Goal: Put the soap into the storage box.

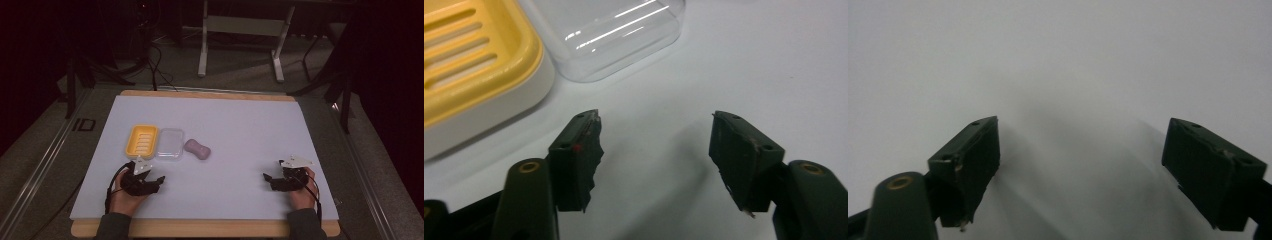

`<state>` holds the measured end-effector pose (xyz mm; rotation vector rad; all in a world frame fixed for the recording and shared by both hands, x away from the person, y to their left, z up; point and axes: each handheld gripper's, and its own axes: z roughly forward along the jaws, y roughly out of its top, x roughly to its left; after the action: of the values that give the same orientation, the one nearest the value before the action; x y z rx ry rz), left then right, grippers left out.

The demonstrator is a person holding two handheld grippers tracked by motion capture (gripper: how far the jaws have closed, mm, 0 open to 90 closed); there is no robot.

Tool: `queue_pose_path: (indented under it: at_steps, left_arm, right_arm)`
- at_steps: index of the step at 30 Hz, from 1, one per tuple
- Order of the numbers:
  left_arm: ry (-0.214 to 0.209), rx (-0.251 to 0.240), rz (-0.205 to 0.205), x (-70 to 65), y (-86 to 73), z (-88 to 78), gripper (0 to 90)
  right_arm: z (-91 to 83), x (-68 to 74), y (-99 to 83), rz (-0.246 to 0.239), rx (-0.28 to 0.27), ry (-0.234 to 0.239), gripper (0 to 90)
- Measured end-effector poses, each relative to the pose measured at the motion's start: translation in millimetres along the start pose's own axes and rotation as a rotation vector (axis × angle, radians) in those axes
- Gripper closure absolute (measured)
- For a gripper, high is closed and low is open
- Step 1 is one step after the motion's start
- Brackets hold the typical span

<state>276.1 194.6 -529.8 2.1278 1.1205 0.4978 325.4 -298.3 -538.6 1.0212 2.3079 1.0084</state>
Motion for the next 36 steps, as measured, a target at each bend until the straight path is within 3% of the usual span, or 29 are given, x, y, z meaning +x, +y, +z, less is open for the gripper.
queue_pose_path:
  at_steps: [5, 10, 16, 18, 25, 36]
  left_arm:
    - [-0.034, 0.008, 0.034, 5.1, 4.7, -3.4, 42.2]
    - [-0.055, 0.012, 0.045, 10.8, 8.2, -5.2, 43.7]
    - [-0.096, 0.000, 0.065, 13.0, 15.3, -7.1, 45.2]
    - [-0.104, 0.014, 0.106, 13.4, 22.9, -6.0, 45.1]
    - [-0.134, 0.034, 0.170, 13.0, 36.1, -3.1, 44.4]
    - [-0.171, 0.026, 0.221, 17.2, 50.6, -3.7, 43.0]
  right_arm:
    - [-0.6, 0.8, -0.5, -0.001, -0.012, -0.007, 13.7]
    - [-1.2, 3.3, -0.9, -0.025, -0.019, -0.016, 13.9]
    - [-3.8, 2.3, -2.0, -0.020, -0.042, -0.010, 14.3]
    - [-4.9, 2.1, -2.6, -0.017, -0.058, -0.010, 14.3]
    - [-5.3, 2.0, -2.8, -0.014, -0.061, -0.005, 14.3]
    - [-4.8, 2.8, -2.5, -0.027, -0.053, -0.002, 14.3]
